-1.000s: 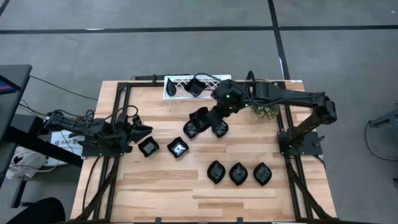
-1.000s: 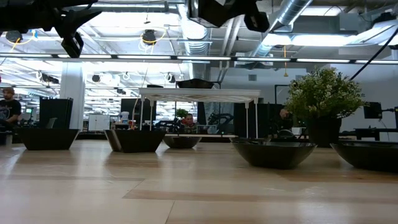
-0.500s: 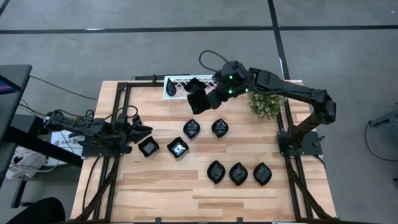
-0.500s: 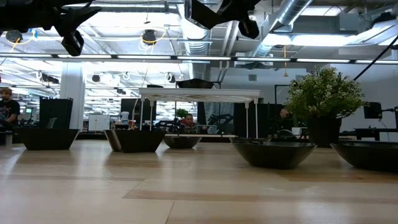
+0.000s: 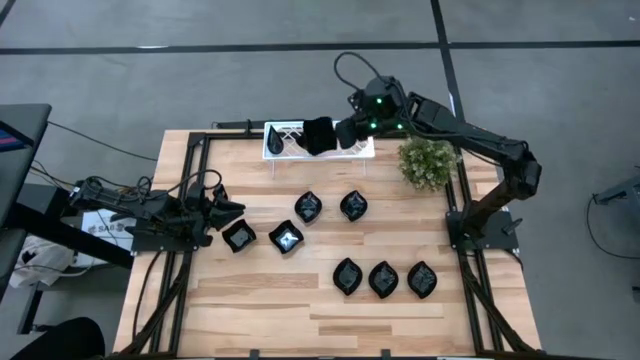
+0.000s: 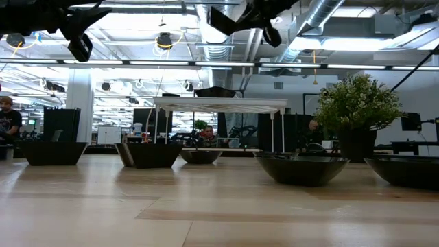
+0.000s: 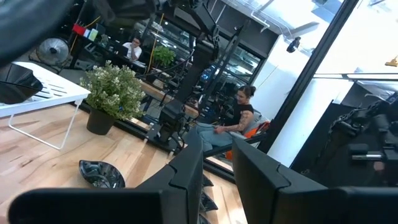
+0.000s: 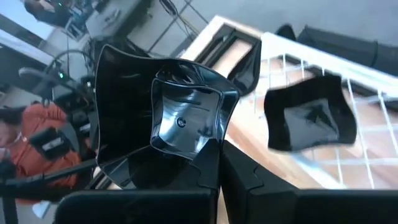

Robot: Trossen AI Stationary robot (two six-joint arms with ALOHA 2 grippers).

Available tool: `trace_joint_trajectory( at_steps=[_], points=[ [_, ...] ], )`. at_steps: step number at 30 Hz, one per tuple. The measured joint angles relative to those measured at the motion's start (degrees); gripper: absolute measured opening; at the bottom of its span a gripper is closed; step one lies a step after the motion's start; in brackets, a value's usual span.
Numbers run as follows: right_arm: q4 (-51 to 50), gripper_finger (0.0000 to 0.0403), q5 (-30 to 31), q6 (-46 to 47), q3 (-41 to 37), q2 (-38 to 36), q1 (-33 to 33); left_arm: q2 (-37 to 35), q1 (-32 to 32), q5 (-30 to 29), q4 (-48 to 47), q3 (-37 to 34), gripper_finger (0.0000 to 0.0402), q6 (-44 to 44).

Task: Pick & Place Mini shaped plates
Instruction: Stack the distorted square-shaped plate on top of the distorted square-shaped plate on the shelf

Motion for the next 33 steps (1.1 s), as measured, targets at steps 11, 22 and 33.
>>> trace_joint_trajectory(
  at_steps=[11,22,33],
  points=[
    [-8.18,0.0000,-7.87,-9.68,14.01,12.71,-3.37,0.00,0.07,0.17,0.55,0.00,0.0088,0.88],
    [-36.29,0.0000,-7.40,-27.35,43.82,29.82,-7.17,0.01,0.04,0.22,0.73,0.00,0.0088,1.21],
    [-37.78,0.0000,-4.68,-37.18,42.50,33.34,-8.32,0.02,0.05,0.22,0.81,0.00,0.0088,1.13]
  ],
)
